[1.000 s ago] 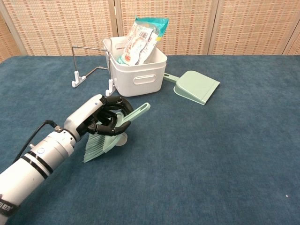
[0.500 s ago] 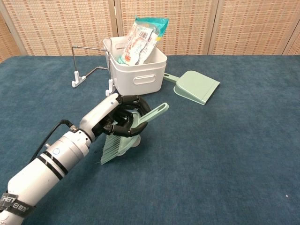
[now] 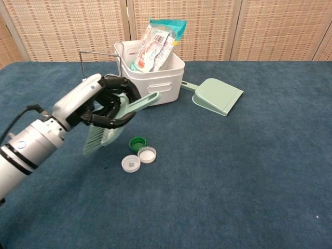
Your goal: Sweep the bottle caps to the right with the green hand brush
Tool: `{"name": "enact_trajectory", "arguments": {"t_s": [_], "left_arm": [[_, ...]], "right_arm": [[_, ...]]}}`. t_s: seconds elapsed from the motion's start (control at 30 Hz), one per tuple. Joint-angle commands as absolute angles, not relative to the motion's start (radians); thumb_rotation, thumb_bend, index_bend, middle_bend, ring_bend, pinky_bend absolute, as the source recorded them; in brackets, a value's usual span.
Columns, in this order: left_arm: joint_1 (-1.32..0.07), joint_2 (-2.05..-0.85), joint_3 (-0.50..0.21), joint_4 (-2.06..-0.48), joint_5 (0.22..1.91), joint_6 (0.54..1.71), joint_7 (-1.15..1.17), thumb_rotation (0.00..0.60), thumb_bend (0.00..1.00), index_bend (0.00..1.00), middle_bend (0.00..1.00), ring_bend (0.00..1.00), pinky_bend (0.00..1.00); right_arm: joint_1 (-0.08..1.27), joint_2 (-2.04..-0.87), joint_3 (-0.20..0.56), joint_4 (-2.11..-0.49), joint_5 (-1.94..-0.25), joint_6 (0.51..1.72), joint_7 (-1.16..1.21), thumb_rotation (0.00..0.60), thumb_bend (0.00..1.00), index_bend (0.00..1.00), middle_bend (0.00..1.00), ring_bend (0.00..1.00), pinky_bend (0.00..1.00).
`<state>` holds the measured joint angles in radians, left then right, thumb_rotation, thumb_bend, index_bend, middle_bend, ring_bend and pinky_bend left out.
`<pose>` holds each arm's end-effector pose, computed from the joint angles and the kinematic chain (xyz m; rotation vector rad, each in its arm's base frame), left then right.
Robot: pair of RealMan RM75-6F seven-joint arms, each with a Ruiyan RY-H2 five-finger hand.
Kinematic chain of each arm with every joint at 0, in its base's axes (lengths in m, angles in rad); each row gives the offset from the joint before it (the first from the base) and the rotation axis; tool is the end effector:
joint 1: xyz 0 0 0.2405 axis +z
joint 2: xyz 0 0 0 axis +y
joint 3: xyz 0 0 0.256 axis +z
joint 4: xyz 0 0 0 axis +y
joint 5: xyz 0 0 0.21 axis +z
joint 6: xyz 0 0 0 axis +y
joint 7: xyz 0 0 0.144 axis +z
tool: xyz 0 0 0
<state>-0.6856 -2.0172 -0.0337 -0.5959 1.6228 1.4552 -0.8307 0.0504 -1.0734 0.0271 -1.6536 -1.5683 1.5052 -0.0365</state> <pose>-0.1706 0.3298 -0.0651 -1.6972 -1.1765 -1.7887 -0.3039 -0.1651 0.1654 1.4390 -0.8674 0.8849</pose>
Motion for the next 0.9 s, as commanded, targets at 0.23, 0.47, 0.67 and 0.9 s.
{"name": "enact_trajectory", "arguments": {"t_s": [0.23,0.47,0.67,0.9], "left_arm": [[-0.543,-1.813,0.049,-0.661,1.624,1.458,-0.603,0.6,0.76,0.78,0.94,0.78,0.99],[-0.488,-1.839,0.076,-0.513,1.612,1.391,-0.526,0.6,0.64,0.71,0.84,0.7,0.87],[-0.481,-1.872,0.096,-0.448,1.614,1.3,-0.488,0.6,0.53,0.51,0.62,0.57,0.73],[-0.486,-1.844,0.106,-0.508,1.618,1.232,-0.483,0.6,0.36,0.03,0.04,0.12,0.55]], "right_arm": [[0.053,-1.08,0.022,-1.659,-1.576,1.5,-0.051,0.6,0.22,0.0,0.0,0.0,0.0],[0.055,-1.085,0.02,-1.661,-1.576,1.493,-0.062,0.6,0.22,0.0,0.0,0.0,0.0],[0.055,-1.085,0.018,-1.664,-1.579,1.495,-0.066,0.6,0.22,0.0,0.0,0.0,0.0],[0.056,-1.086,0.019,-1.662,-1.573,1.49,-0.067,0.6,0.22,0.0,0.0,0.0,0.0]]}}
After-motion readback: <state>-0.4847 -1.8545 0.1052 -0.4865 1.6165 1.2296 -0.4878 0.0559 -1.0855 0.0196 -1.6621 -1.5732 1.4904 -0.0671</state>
